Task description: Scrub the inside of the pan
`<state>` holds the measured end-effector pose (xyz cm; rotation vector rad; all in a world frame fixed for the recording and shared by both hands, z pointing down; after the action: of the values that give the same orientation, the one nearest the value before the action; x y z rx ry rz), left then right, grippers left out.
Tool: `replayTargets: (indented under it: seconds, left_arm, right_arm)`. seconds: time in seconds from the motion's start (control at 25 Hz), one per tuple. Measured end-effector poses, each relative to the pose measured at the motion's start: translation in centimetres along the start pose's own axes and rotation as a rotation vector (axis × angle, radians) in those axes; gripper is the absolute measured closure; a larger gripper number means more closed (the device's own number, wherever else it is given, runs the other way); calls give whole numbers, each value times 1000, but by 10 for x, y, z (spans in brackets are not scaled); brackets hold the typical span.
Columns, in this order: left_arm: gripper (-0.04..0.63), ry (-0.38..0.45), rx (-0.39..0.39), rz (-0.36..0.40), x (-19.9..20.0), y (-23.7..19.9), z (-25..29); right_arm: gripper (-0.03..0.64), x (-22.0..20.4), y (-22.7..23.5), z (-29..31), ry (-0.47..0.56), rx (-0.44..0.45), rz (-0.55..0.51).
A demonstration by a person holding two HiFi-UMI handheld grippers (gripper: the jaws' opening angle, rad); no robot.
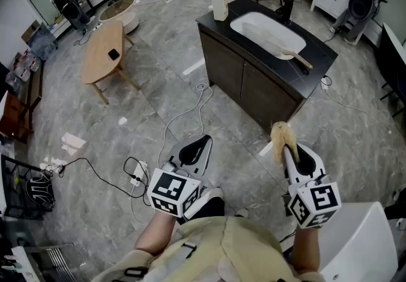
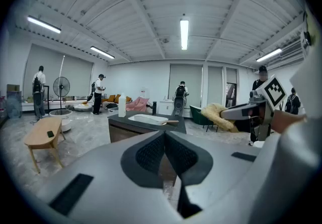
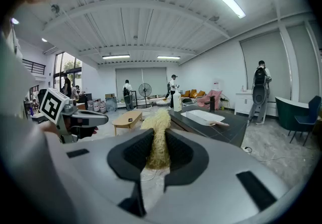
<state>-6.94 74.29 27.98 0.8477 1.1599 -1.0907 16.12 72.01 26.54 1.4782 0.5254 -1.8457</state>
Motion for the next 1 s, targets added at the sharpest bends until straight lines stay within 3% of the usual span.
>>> replayTargets:
  seconds: [0.24, 0.64, 0.84, 1.0]
  left_arm:
    - [581, -6, -17, -36, -2, -35, 16]
    - [581, 15, -42, -81, 2, -98, 47]
    - [581, 0, -52, -119, 1, -114, 80]
    - [581, -19, -14, -125, 2, -123, 125]
  right_arm:
    - [540, 5, -2, 44, -16, 13, 32]
    - [540, 26, -12, 117, 1, 41, -13]
    - [540, 41, 8, 144, 15, 86, 36]
    - [540, 50, 46, 175, 32, 110, 63]
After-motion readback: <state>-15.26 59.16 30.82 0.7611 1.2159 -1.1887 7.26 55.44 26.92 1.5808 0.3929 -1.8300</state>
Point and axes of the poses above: the fingertips, and each gripper's own axes: z forward along the fingers, y to its right, x out of its top, the point moved 4 cm from there along -z, backward along the fingers, and after that the axes turned 7 degrees about x, right-handed, at the moved point
